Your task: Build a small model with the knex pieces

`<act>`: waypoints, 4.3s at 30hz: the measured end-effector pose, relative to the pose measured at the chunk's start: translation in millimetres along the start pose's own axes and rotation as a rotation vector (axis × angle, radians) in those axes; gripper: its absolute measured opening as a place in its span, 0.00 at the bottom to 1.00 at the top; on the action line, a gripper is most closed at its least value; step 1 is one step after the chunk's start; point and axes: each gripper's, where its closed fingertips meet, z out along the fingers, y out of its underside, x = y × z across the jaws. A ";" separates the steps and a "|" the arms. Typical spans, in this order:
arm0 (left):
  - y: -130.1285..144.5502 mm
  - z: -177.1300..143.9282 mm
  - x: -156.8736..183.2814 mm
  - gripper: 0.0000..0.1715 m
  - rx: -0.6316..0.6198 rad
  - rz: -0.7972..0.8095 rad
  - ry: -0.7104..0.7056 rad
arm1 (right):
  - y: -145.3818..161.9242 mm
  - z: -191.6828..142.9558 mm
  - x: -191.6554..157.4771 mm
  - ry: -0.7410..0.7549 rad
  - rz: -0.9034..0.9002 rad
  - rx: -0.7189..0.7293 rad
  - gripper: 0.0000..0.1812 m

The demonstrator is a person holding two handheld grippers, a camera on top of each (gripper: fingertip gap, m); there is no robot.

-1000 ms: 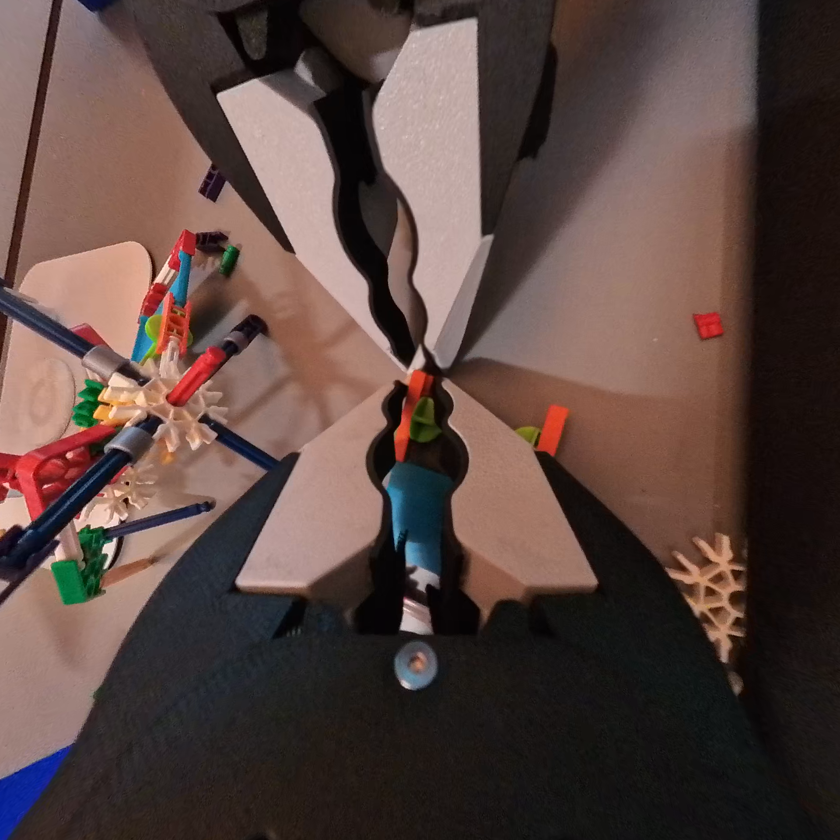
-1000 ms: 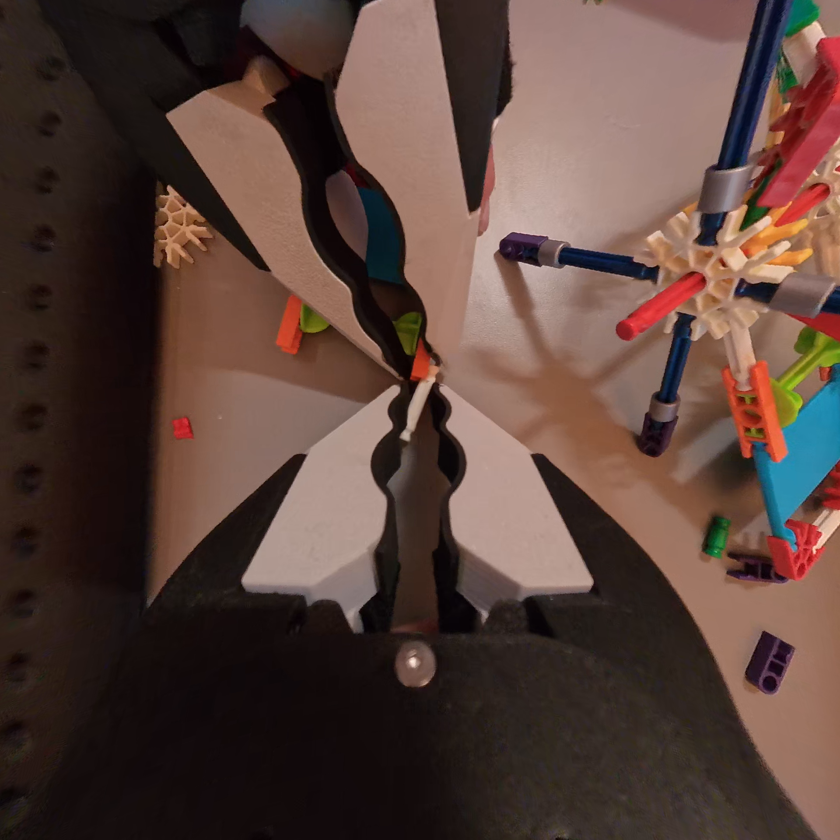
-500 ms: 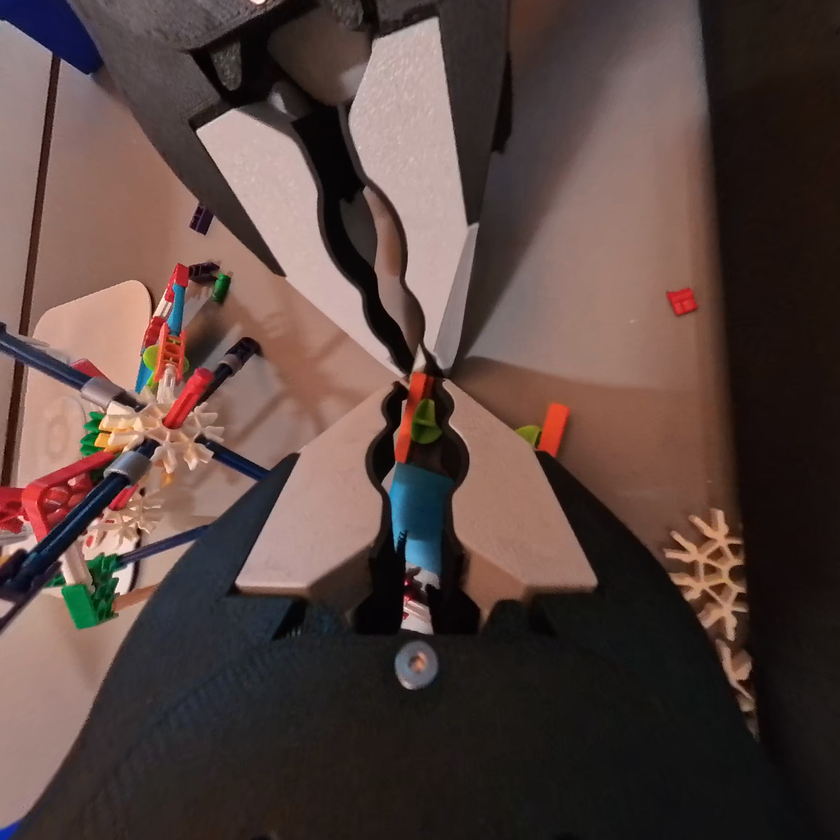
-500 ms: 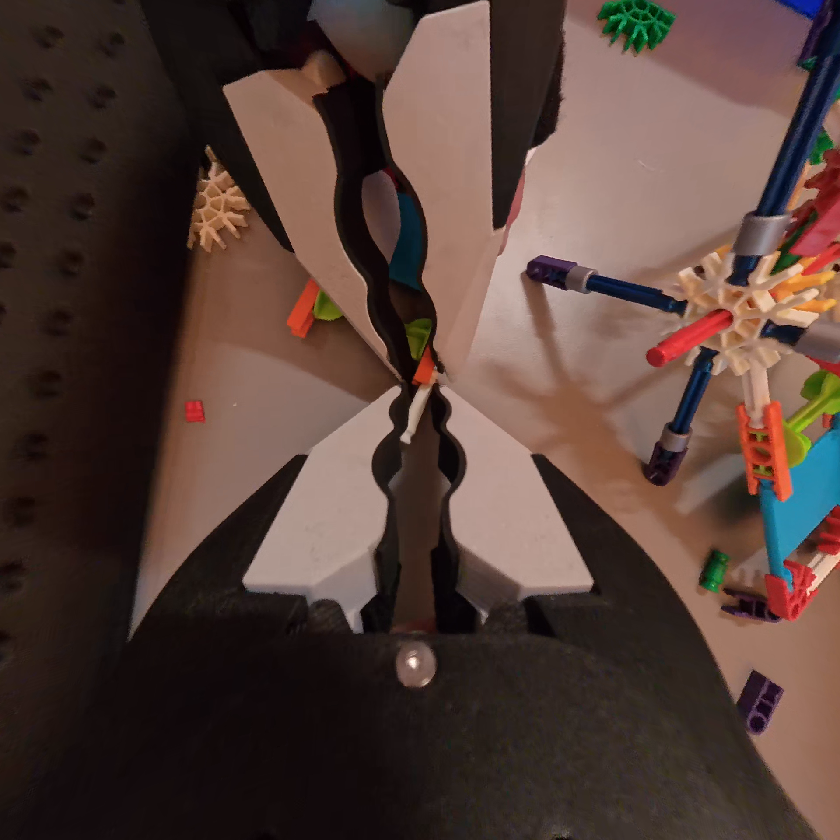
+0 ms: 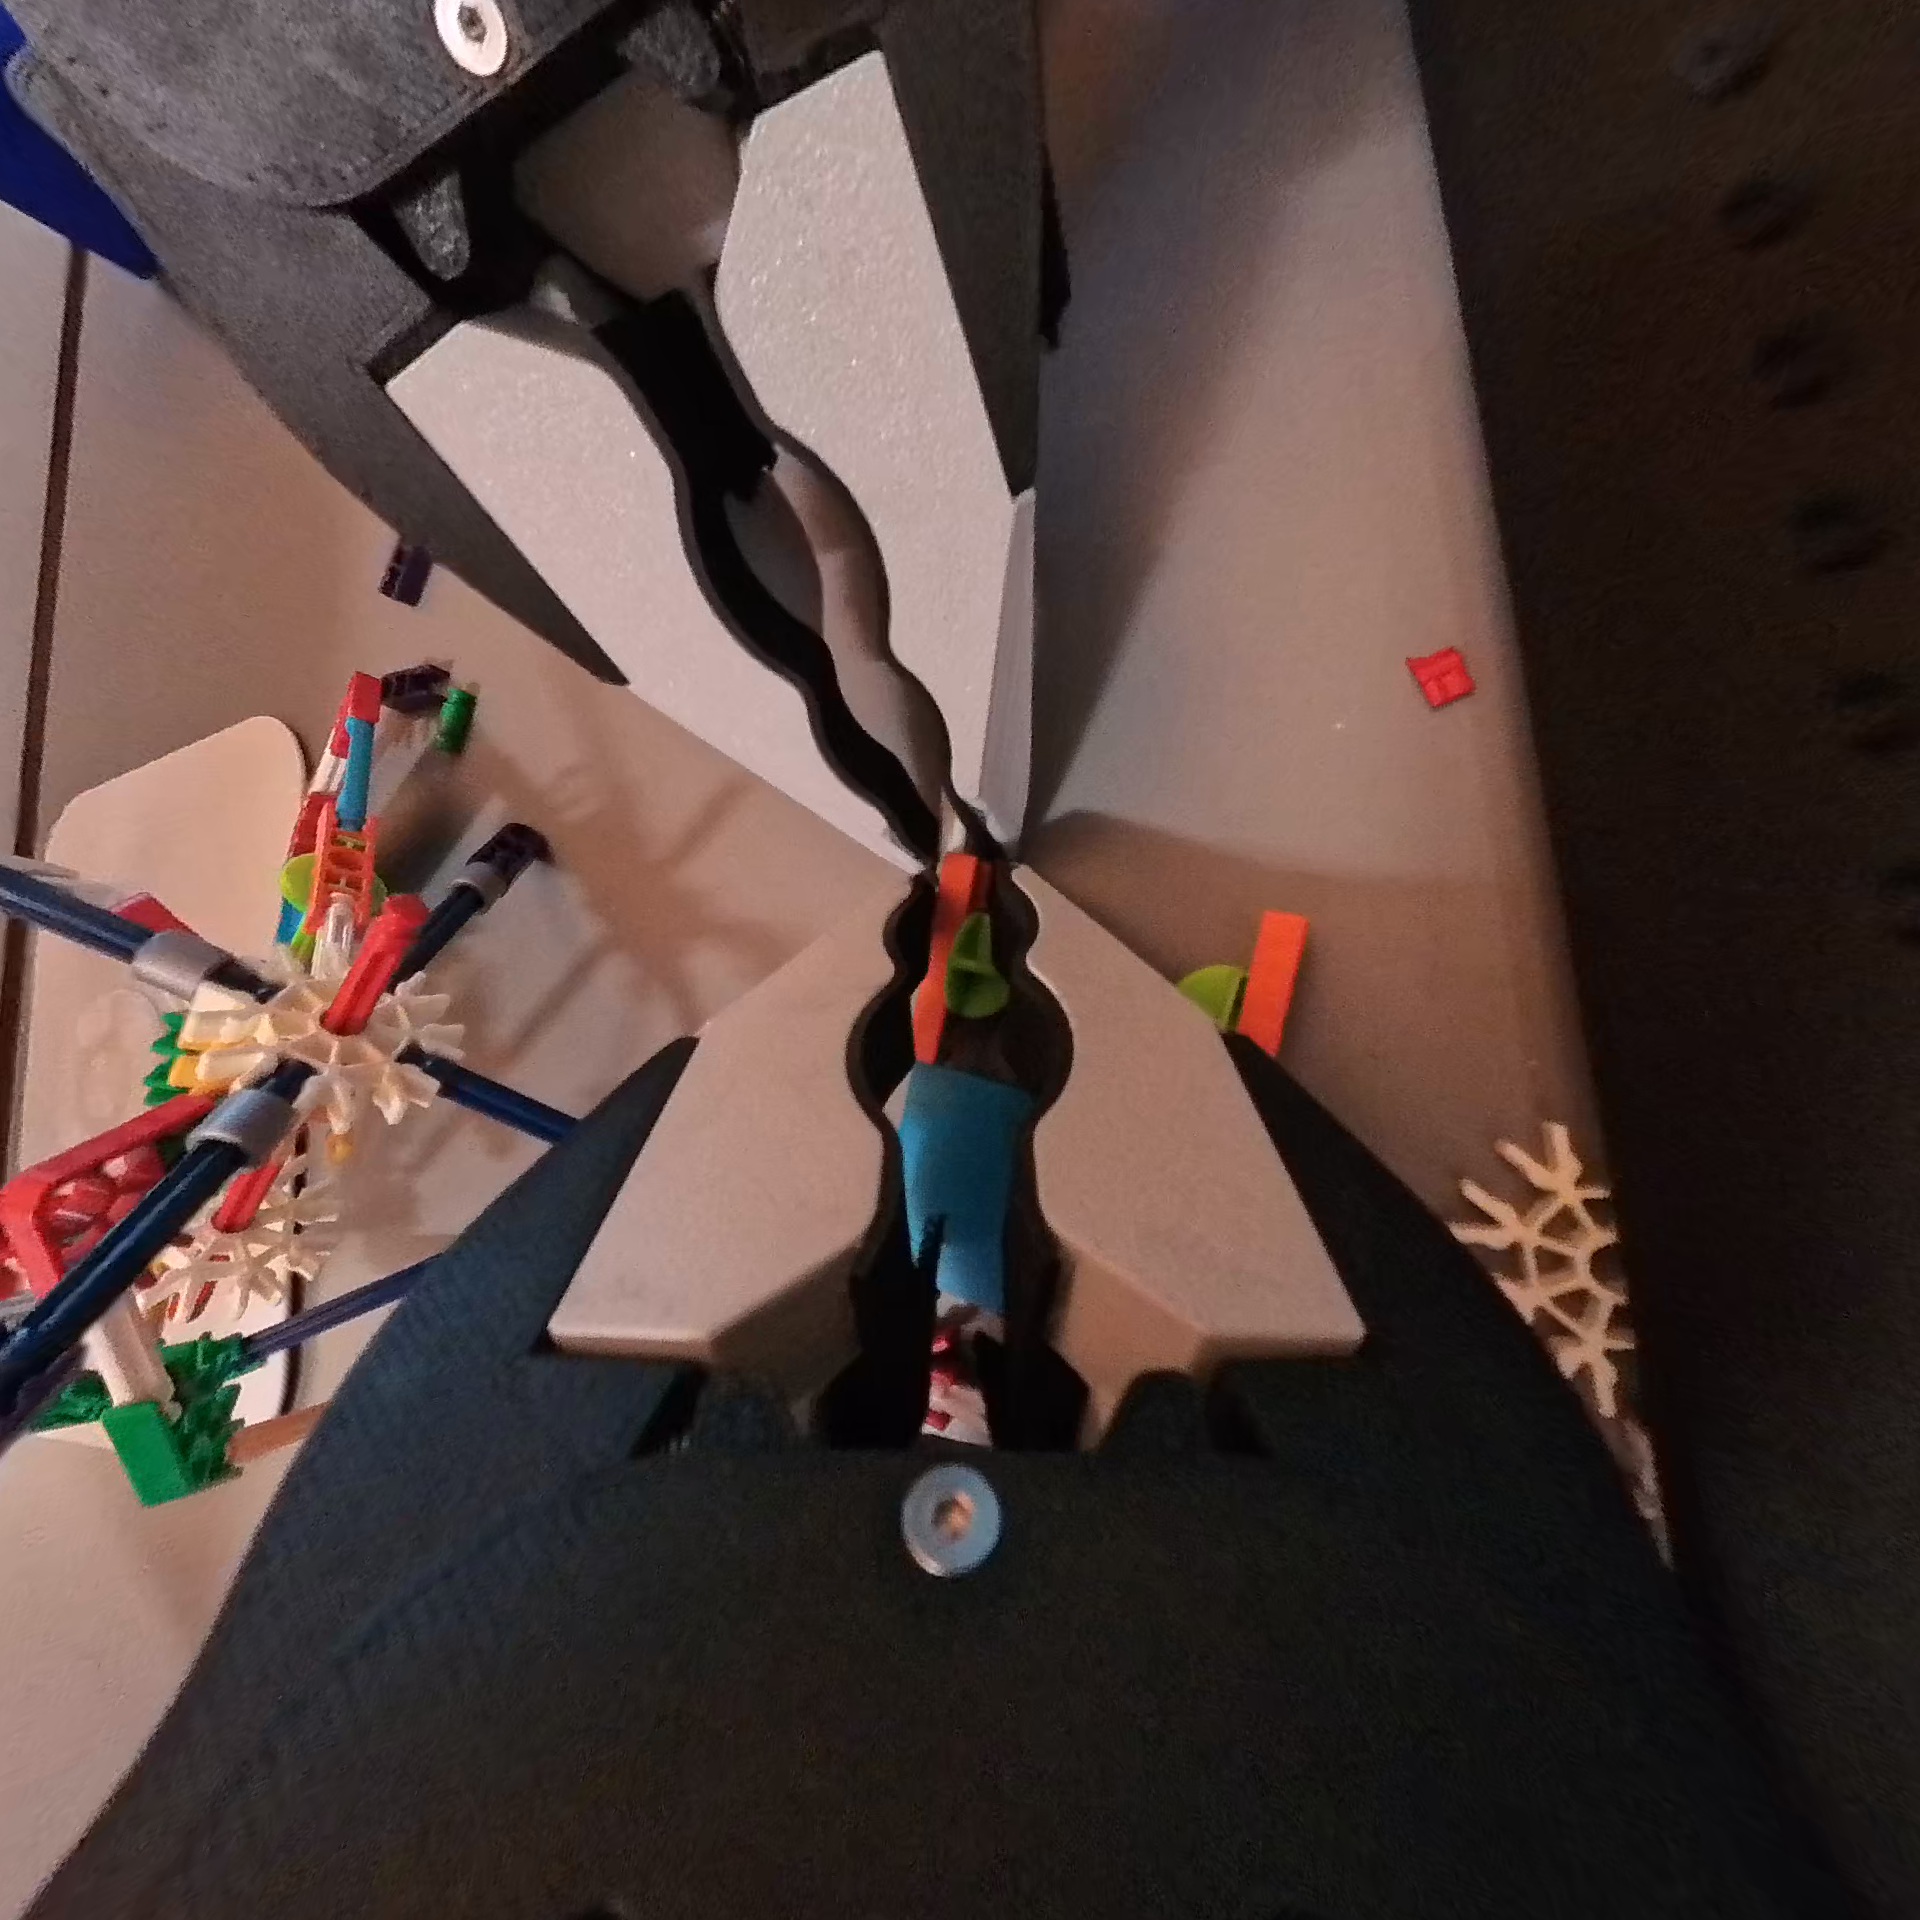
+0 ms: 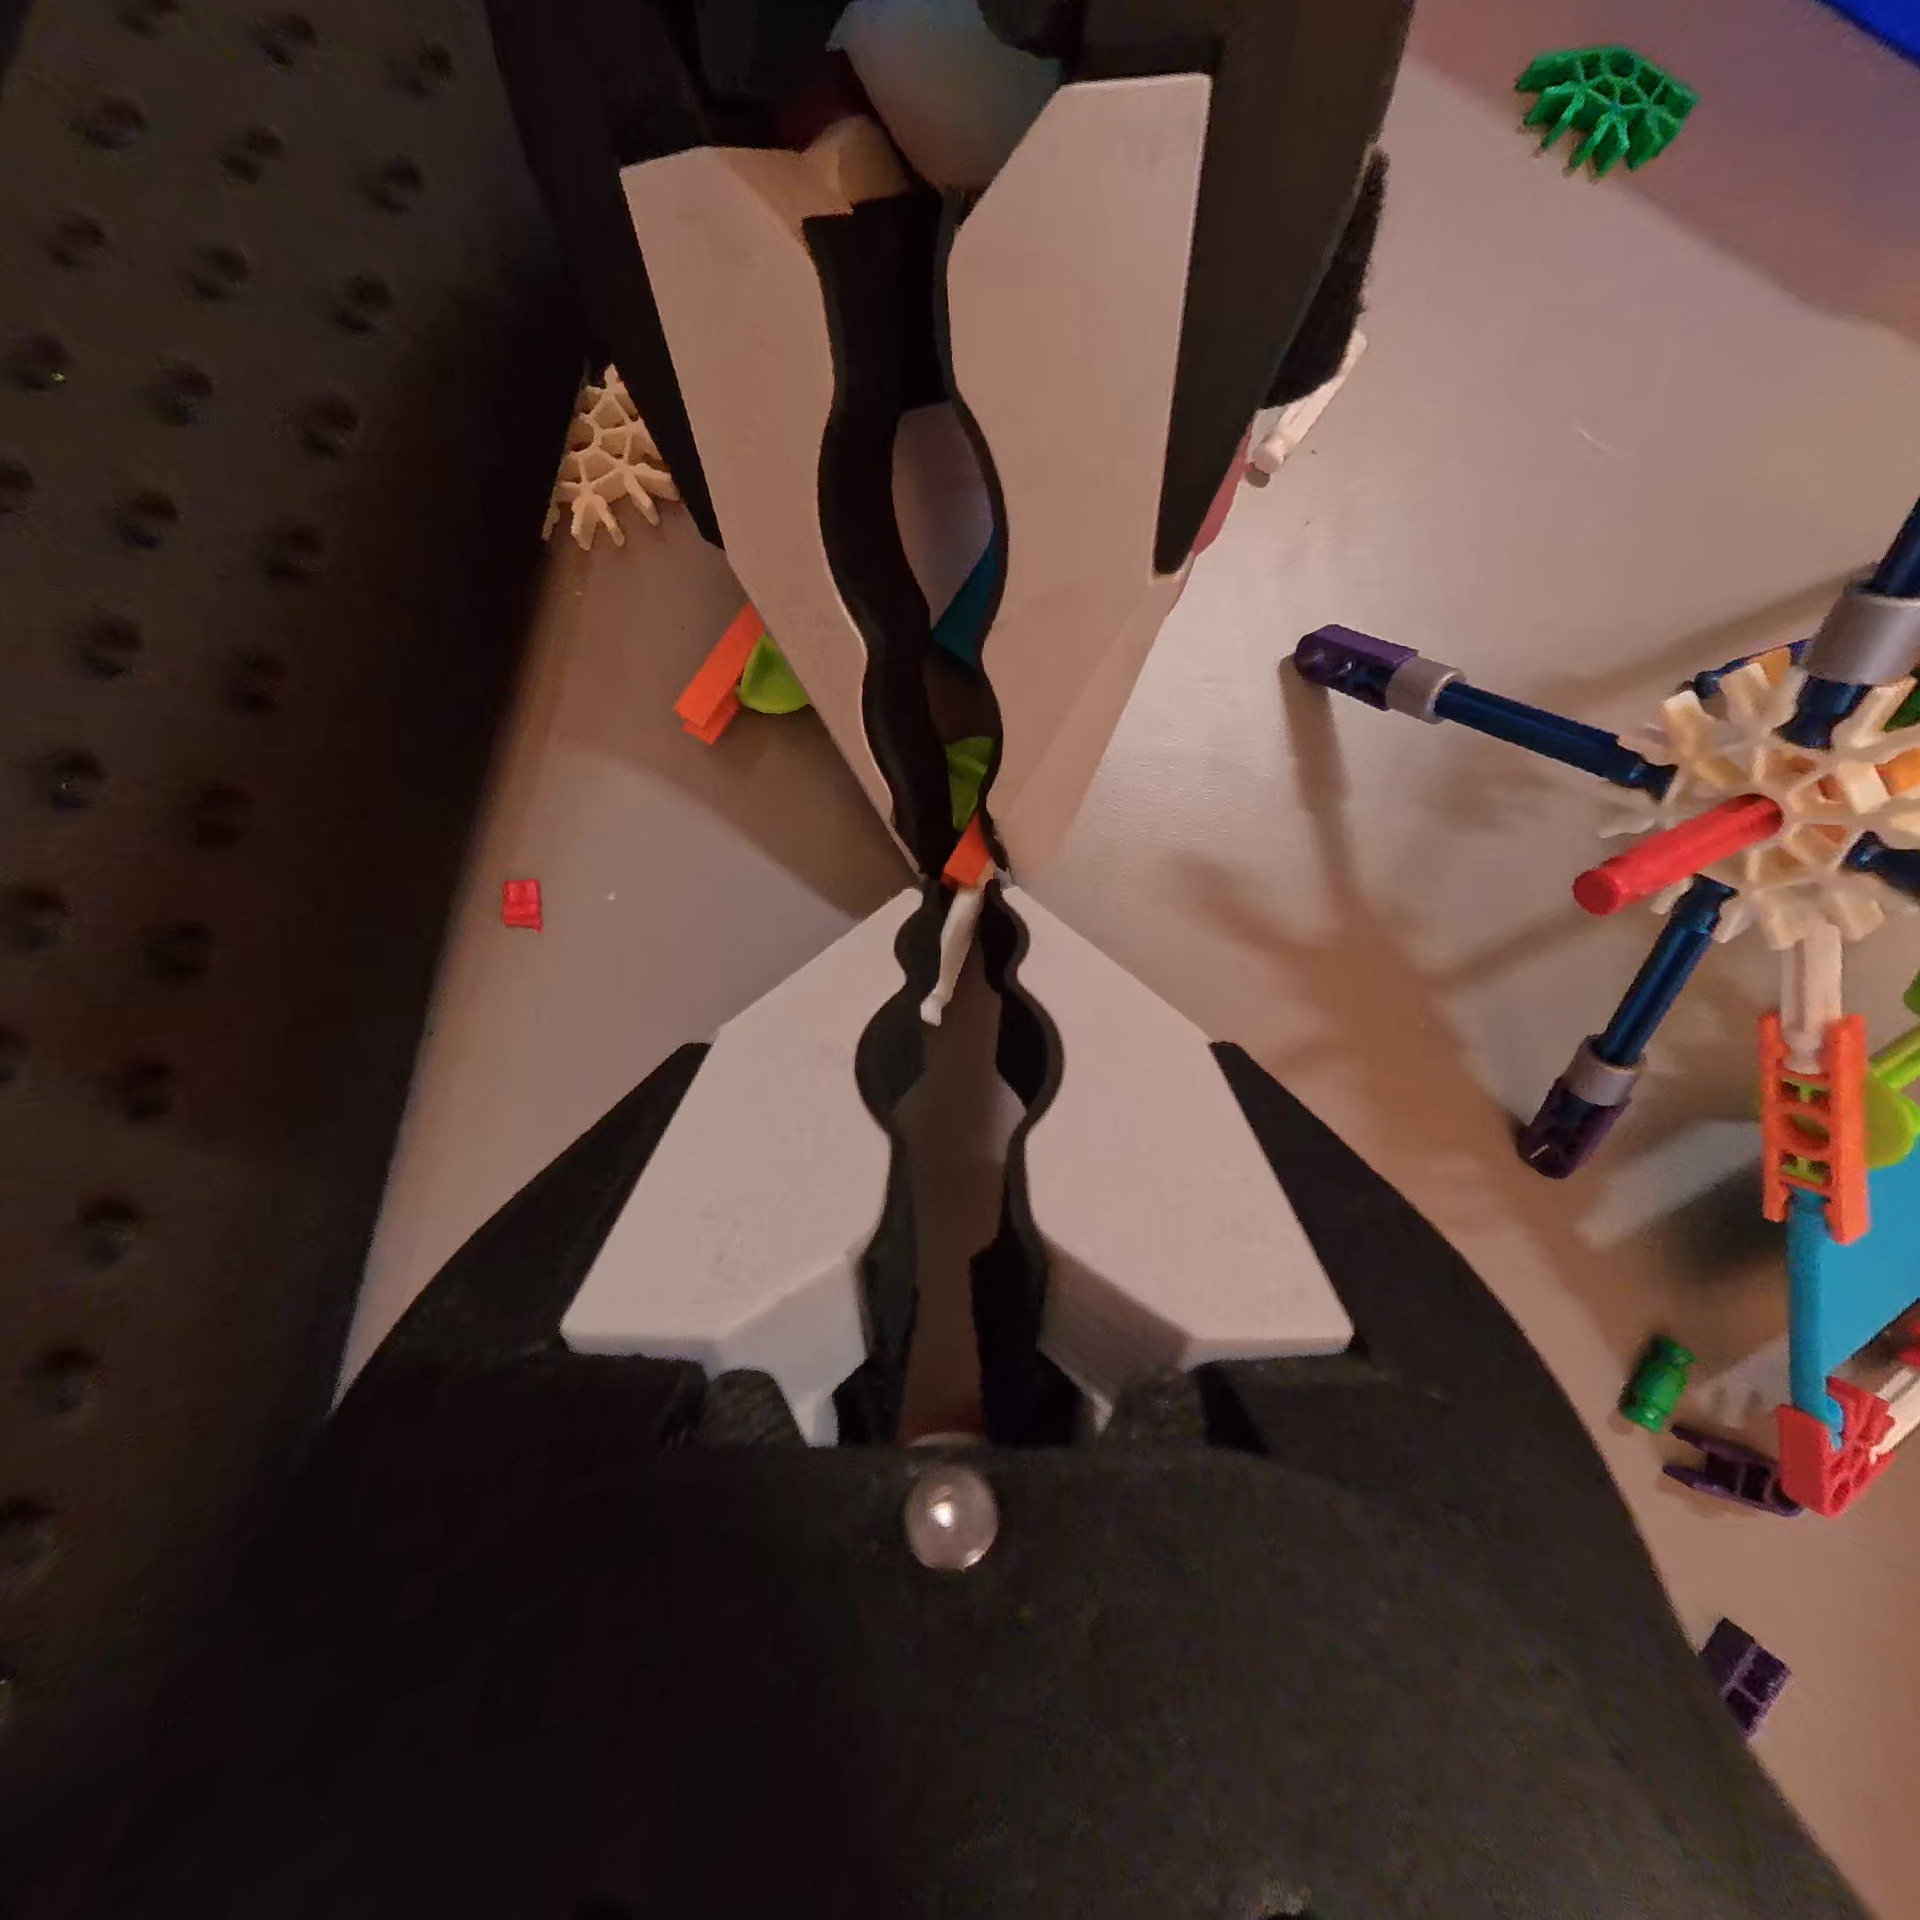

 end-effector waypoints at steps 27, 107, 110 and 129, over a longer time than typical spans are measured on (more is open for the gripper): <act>-7.9 -23.6 -12.5 0.14 0.048 -0.113 0.006 | -4.2 -17.5 12.1 0.115 0.029 0.019 0.13; -18.4 -36.3 34.4 0.17 -0.049 -0.039 0.164 | -5.4 -25.1 -16.1 0.100 -0.029 -0.034 0.01; -10.7 -27.2 39.1 0.16 -0.095 0.002 0.141 | -3.0 -17.3 -22.9 0.062 -0.013 -0.059 0.01; -4.2 -19.2 27.4 0.07 -0.081 0.028 -0.003 | -5.4 4.7 -23.5 -0.004 0.153 -0.080 0.01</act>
